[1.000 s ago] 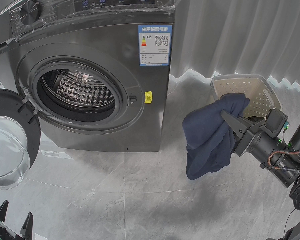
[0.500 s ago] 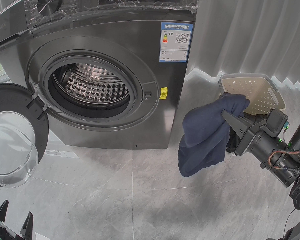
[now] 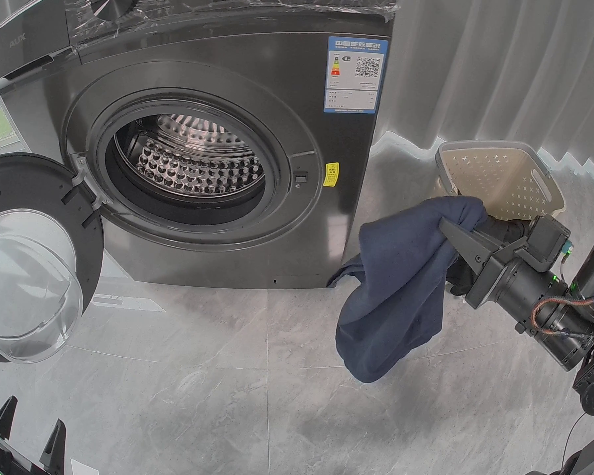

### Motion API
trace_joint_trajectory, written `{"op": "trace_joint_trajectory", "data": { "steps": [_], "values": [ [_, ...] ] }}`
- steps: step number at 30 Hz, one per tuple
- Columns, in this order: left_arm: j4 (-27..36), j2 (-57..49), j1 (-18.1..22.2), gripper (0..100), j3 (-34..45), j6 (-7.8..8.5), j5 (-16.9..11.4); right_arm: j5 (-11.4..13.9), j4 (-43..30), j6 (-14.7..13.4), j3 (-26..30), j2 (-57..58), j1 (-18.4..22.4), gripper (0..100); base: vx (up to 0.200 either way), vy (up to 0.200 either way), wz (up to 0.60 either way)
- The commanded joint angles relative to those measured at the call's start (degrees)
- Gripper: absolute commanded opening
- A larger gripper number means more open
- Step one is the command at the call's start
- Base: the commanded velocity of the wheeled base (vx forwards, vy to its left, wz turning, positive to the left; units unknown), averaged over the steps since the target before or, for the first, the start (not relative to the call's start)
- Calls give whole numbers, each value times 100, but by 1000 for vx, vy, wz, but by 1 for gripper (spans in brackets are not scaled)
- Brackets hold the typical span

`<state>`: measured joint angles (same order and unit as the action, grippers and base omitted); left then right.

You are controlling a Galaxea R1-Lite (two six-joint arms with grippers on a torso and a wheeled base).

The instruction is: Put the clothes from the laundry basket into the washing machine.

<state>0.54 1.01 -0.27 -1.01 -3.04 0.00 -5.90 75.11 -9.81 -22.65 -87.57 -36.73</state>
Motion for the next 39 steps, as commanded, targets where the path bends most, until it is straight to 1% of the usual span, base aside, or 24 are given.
{"op": "trace_joint_trajectory", "data": {
  "steps": [1, 10, 19, 25, 31, 39],
  "values": [
    [-1, -92, 0, 100, 92, 5, 0, 1, 4, 6, 6, -6, 61, 0, 0, 200, 0],
    [-1, -101, 0, 100, 92, -4, 0, 1, 4, 6, 6, -6, 70, 0, 0, 200, 0],
    [-1, -92, -8, 100, 92, -4, 0, 1, 4, 6, 6, -15, 70, 0, 0, 0, 0],
    [-1, -92, 0, 100, 84, -4, 0, 1, 4, -3, 6, -15, 78, 0, -200, 0, 0],
    [-1, -92, 0, 100, 84, -4, 0, 1, -5, -3, 6, -50, 149, 0, 0, 0, 0],
    [-1, -92, 0, 100, 84, -4, 9, 10, 4, -3, -3, -68, 184, 0, 0, 200, 0]
  ]
}}
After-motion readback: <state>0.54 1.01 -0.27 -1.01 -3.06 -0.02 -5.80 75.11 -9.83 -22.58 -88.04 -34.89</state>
